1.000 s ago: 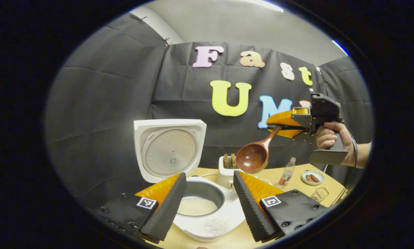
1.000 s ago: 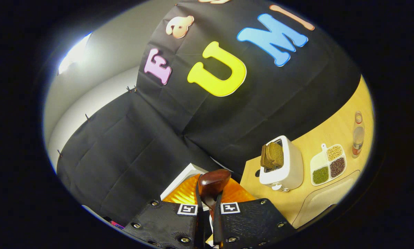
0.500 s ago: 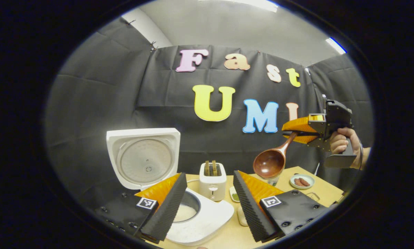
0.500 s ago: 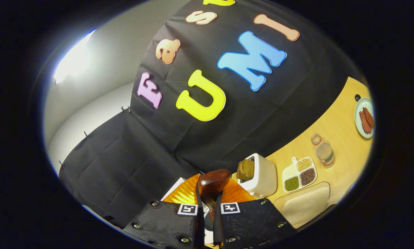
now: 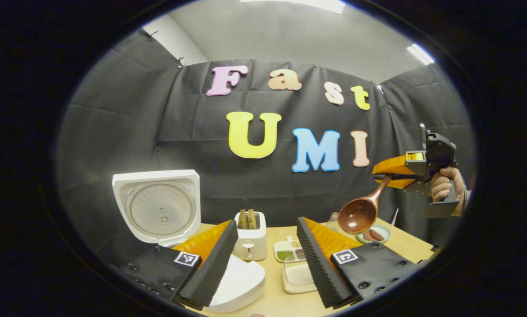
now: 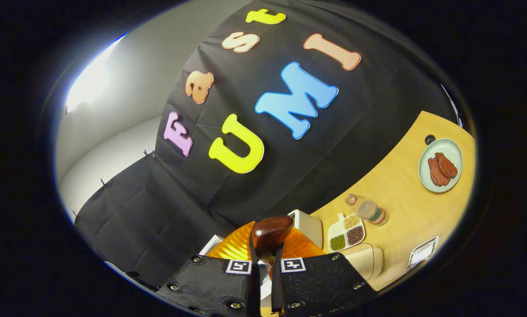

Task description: Close the left gripper, press the button to open the rice cooker; take a wooden spoon from the chopstick holder with the right hand, scoop a spoonful of rice and pour it into the rice cooker, then put the wooden spoon back into the chopstick holder.

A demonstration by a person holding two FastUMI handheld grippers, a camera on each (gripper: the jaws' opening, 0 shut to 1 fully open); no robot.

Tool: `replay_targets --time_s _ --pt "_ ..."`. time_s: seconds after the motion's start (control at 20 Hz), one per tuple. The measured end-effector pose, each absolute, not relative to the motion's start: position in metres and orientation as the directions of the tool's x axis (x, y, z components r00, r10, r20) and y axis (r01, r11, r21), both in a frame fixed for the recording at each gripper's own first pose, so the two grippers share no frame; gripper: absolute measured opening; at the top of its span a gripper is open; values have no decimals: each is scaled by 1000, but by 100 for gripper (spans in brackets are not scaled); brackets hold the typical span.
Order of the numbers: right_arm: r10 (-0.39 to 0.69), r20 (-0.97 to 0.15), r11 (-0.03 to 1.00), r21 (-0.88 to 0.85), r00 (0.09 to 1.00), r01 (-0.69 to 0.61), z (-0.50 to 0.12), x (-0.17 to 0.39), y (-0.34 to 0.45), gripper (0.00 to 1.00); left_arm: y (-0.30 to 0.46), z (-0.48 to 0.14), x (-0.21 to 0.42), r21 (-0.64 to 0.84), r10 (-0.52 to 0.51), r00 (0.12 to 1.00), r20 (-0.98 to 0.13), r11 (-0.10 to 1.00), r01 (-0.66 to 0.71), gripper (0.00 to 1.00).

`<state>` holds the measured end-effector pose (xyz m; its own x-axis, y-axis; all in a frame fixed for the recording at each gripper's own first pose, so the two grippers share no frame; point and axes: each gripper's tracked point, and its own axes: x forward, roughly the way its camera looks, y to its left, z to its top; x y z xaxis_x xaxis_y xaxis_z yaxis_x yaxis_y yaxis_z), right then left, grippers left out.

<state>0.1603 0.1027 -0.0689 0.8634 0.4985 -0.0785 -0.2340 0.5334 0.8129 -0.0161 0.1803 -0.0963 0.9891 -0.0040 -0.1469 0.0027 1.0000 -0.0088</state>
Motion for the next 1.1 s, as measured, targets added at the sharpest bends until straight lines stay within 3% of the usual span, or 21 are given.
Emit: replay_targets --time_s 0.55,0.6,0.8,1.05,1.1 --pt "361 -148 624 772 921 -120 -109 144 1 10 122 -88 -8 40 -19 988 -152 999 26 91" --pt "348 -161 633 767 924 -104 -116 143 -7 10 119 -88 -6 42 -20 988 -153 999 26 94" --pt "286 -216 677 735 934 -38 -144 138 -32 10 107 -88 -8 57 -21 987 -159 998 30 91" --pt "157 -330 778 622 931 89 -197 136 -64 10 100 -91 -11 58 -14 986 -167 998 25 94" --pt "150 -351 797 596 924 97 -206 135 -64 10 100 -91 -12 60 -11 985 -170 998 21 91"
